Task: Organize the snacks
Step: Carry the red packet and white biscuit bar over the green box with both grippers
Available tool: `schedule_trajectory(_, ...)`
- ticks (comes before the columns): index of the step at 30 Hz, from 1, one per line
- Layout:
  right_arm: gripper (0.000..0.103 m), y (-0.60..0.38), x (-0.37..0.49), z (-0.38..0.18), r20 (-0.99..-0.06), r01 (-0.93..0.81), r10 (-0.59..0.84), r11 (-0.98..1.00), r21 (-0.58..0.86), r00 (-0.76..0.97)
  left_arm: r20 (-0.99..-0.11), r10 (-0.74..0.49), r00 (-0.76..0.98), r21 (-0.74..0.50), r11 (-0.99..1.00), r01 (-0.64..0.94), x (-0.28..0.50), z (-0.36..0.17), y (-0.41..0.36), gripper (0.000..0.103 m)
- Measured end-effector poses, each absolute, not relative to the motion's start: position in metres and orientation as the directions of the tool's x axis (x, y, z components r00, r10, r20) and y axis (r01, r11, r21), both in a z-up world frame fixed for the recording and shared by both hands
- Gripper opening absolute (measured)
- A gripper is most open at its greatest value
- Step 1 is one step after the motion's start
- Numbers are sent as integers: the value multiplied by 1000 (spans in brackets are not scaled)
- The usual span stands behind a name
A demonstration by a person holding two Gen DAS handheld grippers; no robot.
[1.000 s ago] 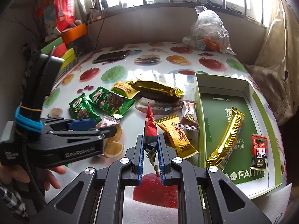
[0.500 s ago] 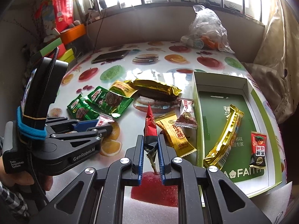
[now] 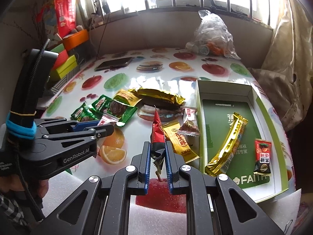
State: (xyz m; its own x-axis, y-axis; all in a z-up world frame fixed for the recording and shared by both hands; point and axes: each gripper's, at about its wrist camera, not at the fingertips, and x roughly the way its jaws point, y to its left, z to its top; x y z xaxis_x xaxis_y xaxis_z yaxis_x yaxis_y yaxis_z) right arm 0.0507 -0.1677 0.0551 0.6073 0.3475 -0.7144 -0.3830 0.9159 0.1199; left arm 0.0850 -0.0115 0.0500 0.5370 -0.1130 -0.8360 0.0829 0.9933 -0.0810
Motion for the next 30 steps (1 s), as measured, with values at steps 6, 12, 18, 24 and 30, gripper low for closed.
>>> schedule_trajectory(6,14,-174,45,65,-703,-369,334,923,110,628,-814,-160,558,-115,987,116,85,67,-19,20)
schedule_trajectory(12,14,-183,40,73,-694,-349,319,931,104,646,-800,-184,571,-121,982,148,85,79,-32,20)
schedule_trajectory(18,14,-197,38,80,-684,-318,298,943,101,666,-786,-203,584,-118,976,181,88,89,-48,20)
schedule_trajectory(24,14,-218,38,83,-681,-268,260,959,96,685,-775,-264,574,-146,959,243,95,94,-72,20)
schedule_trajectory(30,14,-246,40,80,-689,-199,211,975,98,694,-768,-321,554,-174,938,301,104,94,-103,20)
